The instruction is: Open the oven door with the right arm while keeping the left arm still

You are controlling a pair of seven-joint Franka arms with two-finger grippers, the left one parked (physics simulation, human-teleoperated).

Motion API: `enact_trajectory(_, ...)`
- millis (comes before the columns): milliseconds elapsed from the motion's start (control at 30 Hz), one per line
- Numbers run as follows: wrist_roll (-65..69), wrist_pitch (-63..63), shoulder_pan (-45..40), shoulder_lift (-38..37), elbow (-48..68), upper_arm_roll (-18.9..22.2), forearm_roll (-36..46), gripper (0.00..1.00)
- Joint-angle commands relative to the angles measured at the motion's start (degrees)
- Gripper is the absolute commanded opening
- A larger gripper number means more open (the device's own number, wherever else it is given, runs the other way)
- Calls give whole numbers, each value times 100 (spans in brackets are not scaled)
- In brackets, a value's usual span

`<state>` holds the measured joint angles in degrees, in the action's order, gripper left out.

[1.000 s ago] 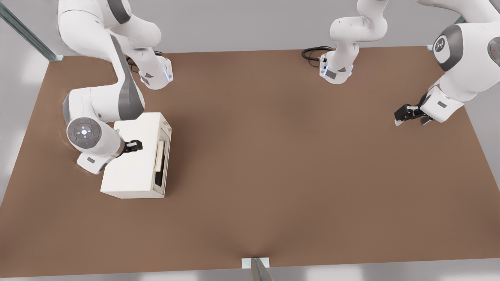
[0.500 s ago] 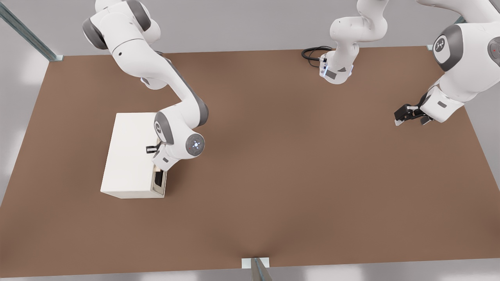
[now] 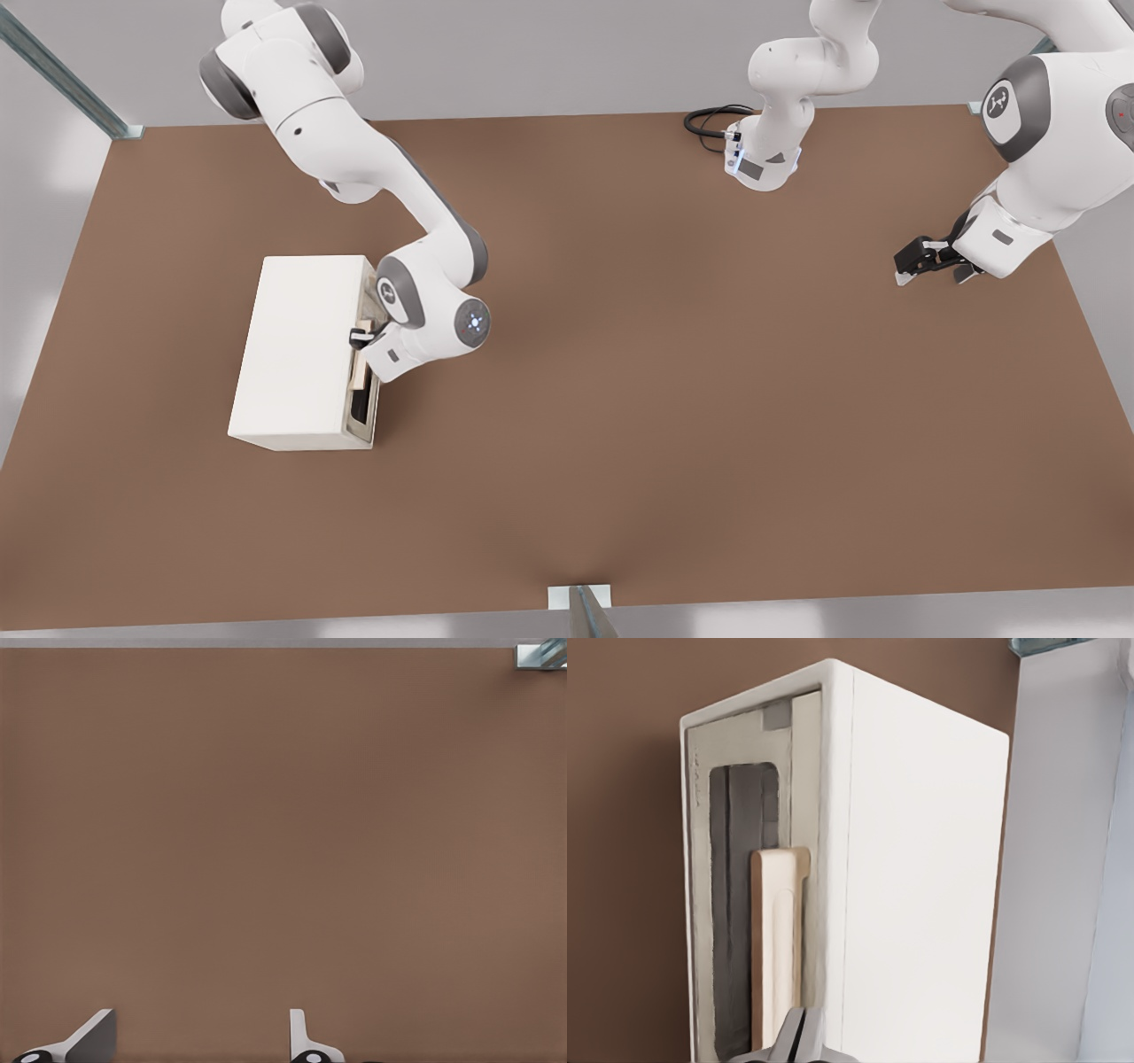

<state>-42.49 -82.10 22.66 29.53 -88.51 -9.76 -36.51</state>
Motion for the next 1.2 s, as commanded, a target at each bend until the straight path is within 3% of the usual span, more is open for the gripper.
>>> enact_trajectory(0,-1684,-210,1,44,9,0,-164,0)
enact_trajectory(1167,-1684,-333,-69,378,1,26,-384,0)
